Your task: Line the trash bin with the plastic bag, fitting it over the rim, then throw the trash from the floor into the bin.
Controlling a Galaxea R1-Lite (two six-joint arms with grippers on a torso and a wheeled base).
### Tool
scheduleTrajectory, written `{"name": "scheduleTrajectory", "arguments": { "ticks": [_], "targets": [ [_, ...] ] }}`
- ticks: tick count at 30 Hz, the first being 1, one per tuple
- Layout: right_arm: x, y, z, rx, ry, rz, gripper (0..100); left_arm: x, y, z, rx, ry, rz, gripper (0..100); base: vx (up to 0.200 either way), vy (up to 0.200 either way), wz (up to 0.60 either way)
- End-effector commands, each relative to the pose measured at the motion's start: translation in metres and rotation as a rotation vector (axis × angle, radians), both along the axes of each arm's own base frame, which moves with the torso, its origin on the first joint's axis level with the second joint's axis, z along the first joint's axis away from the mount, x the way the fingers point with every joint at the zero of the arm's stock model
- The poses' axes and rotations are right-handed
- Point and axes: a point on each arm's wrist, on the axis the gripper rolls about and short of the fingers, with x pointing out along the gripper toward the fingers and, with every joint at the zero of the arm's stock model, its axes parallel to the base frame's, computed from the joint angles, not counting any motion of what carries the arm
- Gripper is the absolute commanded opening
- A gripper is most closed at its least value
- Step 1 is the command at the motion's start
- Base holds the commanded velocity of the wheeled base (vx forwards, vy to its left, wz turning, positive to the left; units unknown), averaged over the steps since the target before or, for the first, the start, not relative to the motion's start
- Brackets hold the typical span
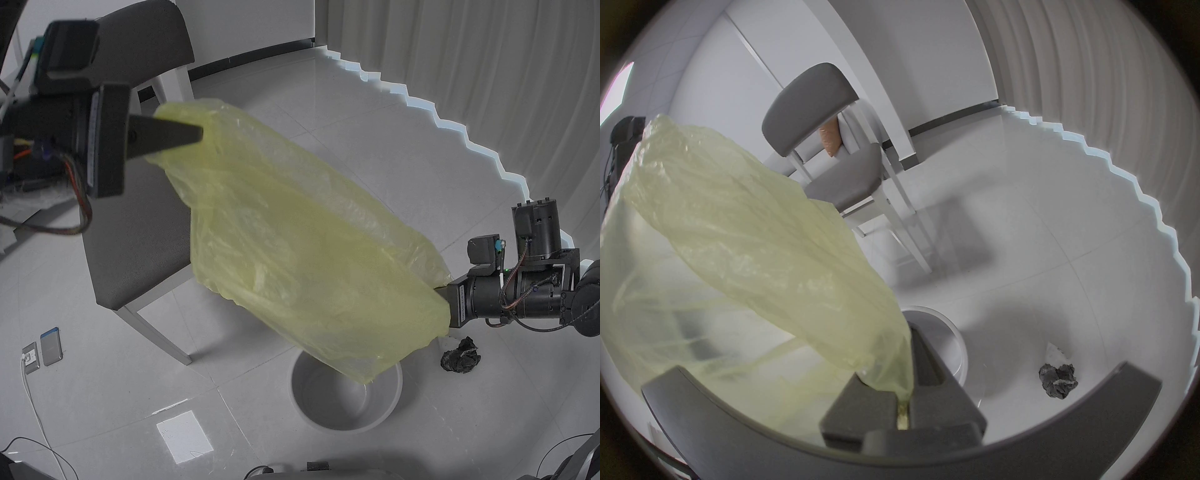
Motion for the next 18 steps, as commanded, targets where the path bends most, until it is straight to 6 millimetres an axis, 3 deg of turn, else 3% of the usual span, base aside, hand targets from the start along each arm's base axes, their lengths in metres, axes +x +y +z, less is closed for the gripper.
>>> {"name": "scheduleTrajectory", "arguments": {
  "ticks": [1, 5, 12, 18],
  "targets": [
    [0.005, -0.004, -0.012, -0.022, 0.044, -0.068, 0, 0.006, 0.004, -0.047, 0.041, 0.246, 0.109, 0, 0.0, 0.0, 0.0],
    [0.008, -0.004, -0.02, -0.057, 0.061, -0.094, 0, 0.01, 0.002, -0.083, 0.051, 0.347, 0.062, 0, 0.0, 0.0, 0.0],
    [0.01, -0.01, -0.029, -0.131, 0.088, -0.101, 0, 0.038, -0.012, -0.132, -0.031, 0.383, 0.11, 0, 0.0, 0.0, 0.0],
    [0.007, -0.016, -0.038, -0.183, 0.134, -0.092, 0, 0.046, -0.022, -0.156, -0.056, 0.408, 0.117, 0, 0.0, 0.0, 0.0]
  ]
}}
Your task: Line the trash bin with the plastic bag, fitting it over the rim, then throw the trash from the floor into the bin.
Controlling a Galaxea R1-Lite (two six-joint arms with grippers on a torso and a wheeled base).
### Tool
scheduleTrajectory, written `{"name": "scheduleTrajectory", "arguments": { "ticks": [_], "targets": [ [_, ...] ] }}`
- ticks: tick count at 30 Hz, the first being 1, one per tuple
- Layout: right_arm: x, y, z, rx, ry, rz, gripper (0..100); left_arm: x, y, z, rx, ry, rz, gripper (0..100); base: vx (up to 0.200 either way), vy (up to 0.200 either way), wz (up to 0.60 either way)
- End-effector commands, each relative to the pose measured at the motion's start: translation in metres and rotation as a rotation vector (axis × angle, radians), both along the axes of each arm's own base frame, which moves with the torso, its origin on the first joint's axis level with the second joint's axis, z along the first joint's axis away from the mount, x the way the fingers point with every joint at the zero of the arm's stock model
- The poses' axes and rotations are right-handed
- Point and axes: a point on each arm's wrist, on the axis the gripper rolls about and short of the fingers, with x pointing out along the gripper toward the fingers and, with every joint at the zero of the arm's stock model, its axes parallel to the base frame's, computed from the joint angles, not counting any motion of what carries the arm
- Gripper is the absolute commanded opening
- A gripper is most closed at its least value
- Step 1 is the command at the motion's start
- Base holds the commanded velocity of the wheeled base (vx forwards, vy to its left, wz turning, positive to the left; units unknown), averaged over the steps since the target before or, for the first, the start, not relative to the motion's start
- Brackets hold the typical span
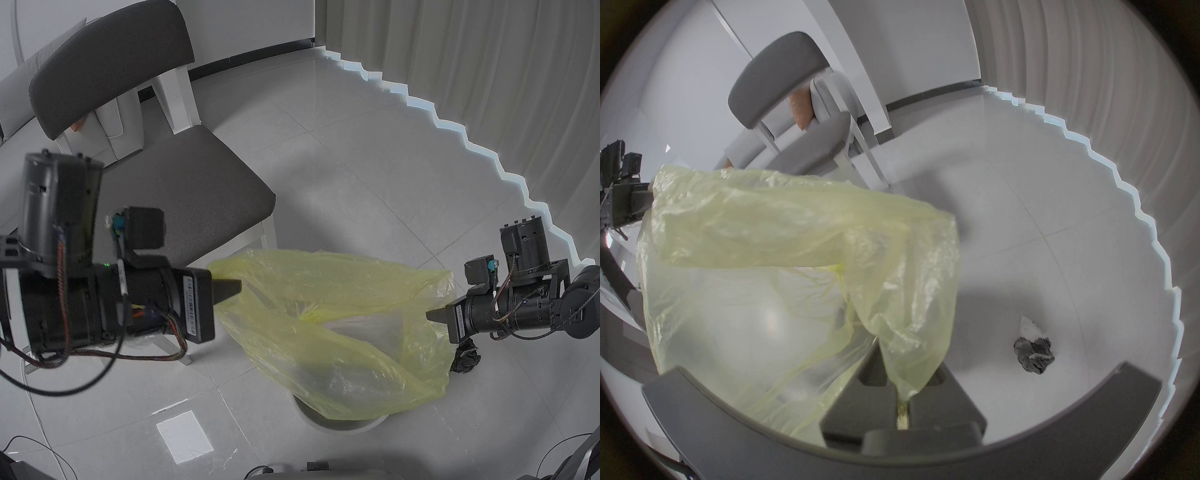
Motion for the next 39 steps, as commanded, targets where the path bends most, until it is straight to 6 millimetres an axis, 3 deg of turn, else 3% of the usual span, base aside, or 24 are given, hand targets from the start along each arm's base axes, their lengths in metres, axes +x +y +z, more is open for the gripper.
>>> {"name": "scheduleTrajectory", "arguments": {
  "ticks": [1, 7, 17, 24, 32, 39],
  "targets": [
    [0.0, -0.008, -0.017, -0.068, 0.064, 0.001, 0, 0.015, -0.011, -0.037, 0.04, 0.093, 0.014, 0, 0.0, 0.0, 0.0],
    [0.002, -0.018, -0.041, -0.113, 0.131, -0.007, 0, 0.023, -0.02, -0.051, 0.064, 0.137, -0.002, 0, 0.0, 0.0, 0.0],
    [0.012, -0.016, -0.057, -0.114, 0.157, -0.007, 0, 0.037, -0.031, -0.078, 0.042, 0.21, 0.008, 0, 0.0, 0.0, 0.0],
    [0.025, -0.01, -0.083, -0.128, 0.201, 0.002, 0, 0.052, -0.04, -0.12, 0.027, 0.23, -0.005, 0, 0.0, 0.0, 0.0],
    [0.047, -0.003, -0.105, -0.13, 0.209, 0.002, 0, 0.075, -0.03, -0.146, -0.007, 0.268, 0.025, 0, 0.0, 0.0, 0.0],
    [0.051, -0.008, -0.115, -0.153, 0.229, 0.003, 0, 0.08, -0.026, -0.172, 0.028, 0.34, 0.047, 0, 0.0, 0.0, 0.0]
  ]
}}
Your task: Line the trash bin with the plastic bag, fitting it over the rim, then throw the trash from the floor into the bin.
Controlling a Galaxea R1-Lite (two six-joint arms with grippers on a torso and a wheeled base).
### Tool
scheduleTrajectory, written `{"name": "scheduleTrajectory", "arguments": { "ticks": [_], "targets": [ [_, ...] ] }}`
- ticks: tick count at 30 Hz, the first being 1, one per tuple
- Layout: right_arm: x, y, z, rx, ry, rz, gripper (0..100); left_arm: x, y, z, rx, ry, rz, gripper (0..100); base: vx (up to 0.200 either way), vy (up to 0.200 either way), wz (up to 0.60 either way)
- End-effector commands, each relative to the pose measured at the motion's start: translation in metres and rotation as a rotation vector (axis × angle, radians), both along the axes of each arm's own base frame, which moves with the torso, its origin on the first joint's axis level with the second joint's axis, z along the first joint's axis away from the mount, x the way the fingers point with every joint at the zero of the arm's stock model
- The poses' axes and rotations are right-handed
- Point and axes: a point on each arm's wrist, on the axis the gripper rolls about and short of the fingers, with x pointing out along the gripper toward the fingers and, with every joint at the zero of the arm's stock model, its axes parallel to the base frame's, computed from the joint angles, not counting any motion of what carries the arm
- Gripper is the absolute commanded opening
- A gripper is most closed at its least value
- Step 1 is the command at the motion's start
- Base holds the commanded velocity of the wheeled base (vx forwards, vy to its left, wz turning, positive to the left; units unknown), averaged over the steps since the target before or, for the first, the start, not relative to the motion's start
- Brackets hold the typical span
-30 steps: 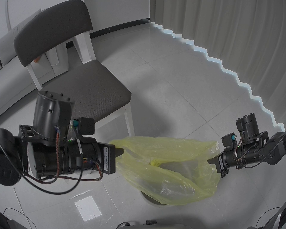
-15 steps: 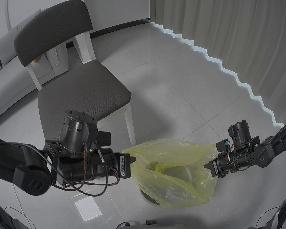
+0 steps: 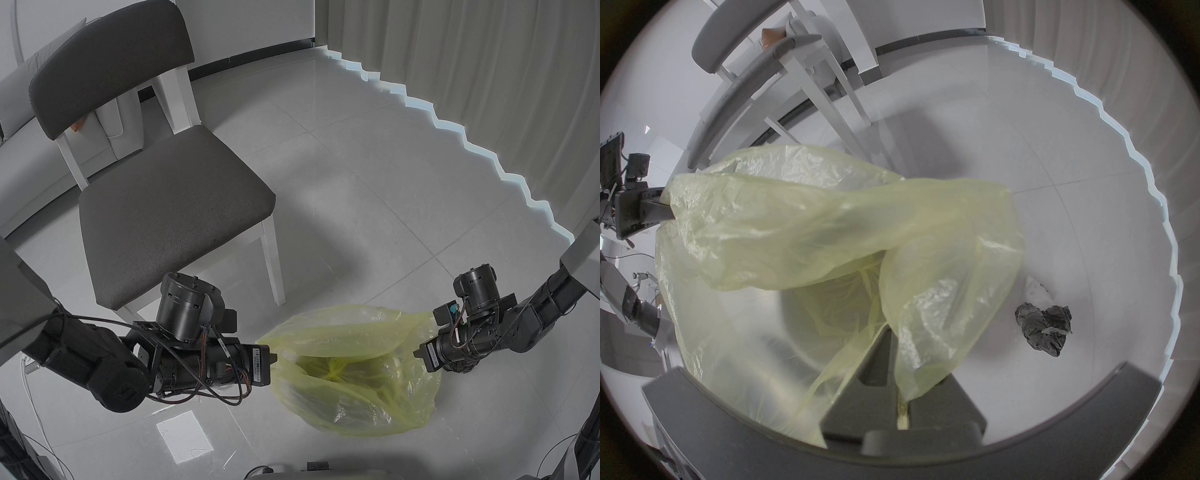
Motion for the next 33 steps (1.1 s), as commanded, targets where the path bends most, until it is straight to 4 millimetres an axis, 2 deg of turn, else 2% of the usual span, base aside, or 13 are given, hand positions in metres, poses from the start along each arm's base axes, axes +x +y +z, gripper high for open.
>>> {"name": "scheduleTrajectory", "arguments": {
  "ticks": [1, 12, 19, 24, 29, 30, 33],
  "targets": [
    [0.003, -0.004, -0.014, -0.023, 0.036, -0.001, 0, 0.006, 0.0, -0.027, 0.033, 0.06, 0.016, 0, 0.0, 0.0, 0.0],
    [-0.005, -0.005, -0.026, -0.044, 0.079, 0.01, 0, 0.009, 0.011, -0.076, -0.016, 0.054, 0.043, 0, 0.0, 0.0, 0.0],
    [0.007, 0.004, -0.032, -0.031, 0.047, 0.02, 0, 0.015, 0.015, -0.089, -0.062, 0.008, 0.037, 0, 0.0, 0.0, 0.0],
    [0.009, 0.008, -0.038, -0.038, 0.055, 0.034, 0, 0.015, 0.025, -0.099, -0.063, 0.021, 0.037, 0, 0.0, 0.0, 0.0],
    [0.007, 0.005, -0.04, -0.061, 0.055, 0.055, 0, 0.016, 0.025, -0.107, -0.08, -0.013, 0.03, 0, 0.0, 0.0, 0.0],
    [0.005, 0.003, -0.039, -0.073, 0.053, 0.062, 100, 0.017, 0.024, -0.11, -0.094, -0.037, 0.029, 0, 0.0, 0.0, 0.0],
    [0.001, -0.002, -0.04, -0.084, 0.059, 0.052, 100, 0.019, 0.022, -0.112, -0.109, -0.065, 0.025, 0, 0.0, 0.0, 0.0]
  ]
}}
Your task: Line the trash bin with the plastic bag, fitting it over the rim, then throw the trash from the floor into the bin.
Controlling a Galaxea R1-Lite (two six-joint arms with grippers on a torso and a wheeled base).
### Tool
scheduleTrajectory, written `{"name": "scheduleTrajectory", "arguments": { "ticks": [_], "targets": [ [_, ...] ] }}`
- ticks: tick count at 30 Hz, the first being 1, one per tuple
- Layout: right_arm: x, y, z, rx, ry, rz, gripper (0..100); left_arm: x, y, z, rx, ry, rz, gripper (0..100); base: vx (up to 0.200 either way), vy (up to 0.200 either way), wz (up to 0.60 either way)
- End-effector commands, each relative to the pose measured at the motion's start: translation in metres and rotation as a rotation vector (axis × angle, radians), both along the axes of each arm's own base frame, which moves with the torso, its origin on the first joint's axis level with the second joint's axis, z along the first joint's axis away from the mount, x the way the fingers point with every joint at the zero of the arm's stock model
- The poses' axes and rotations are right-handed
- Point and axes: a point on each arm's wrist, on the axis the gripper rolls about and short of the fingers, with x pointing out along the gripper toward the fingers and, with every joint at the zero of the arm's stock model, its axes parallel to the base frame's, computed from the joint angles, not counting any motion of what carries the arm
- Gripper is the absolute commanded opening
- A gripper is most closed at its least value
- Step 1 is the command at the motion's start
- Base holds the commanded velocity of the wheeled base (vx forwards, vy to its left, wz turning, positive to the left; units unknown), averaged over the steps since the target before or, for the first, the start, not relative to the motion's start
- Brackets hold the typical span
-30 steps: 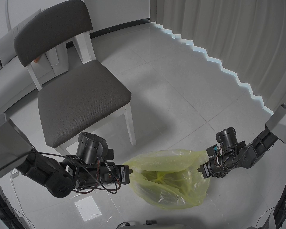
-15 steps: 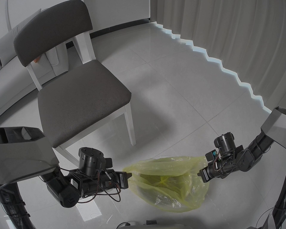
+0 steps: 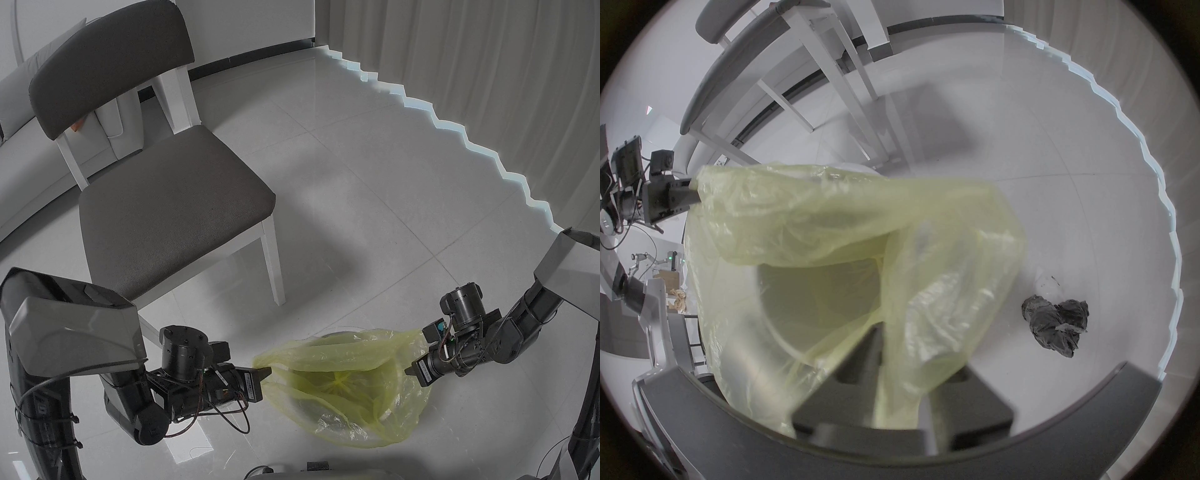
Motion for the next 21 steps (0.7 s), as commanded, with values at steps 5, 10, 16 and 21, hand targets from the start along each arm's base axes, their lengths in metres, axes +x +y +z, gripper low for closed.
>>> {"name": "scheduleTrajectory", "arguments": {
  "ticks": [5, 10, 16, 21],
  "targets": [
    [-0.017, -0.027, 0.034, -0.013, -0.082, -0.025, 100, 0.002, -0.003, -0.017, -0.014, -0.024, -0.007, 0, 0.0, 0.0, 0.0],
    [-0.02, -0.022, 0.059, 0.013, -0.186, 0.022, 100, 0.002, -0.004, -0.016, -0.015, -0.03, -0.007, 0, 0.0, 0.0, 0.0],
    [-0.01, 0.02, 0.054, 0.054, -0.288, 0.142, 100, -0.001, -0.003, -0.01, -0.046, -0.084, -0.01, 0, 0.0, 0.0, 0.0],
    [0.001, 0.046, 0.03, 0.095, -0.348, 0.28, 100, -0.001, -0.003, -0.008, -0.057, -0.105, -0.01, 100, 0.0, 0.0, 0.0]
  ]
}}
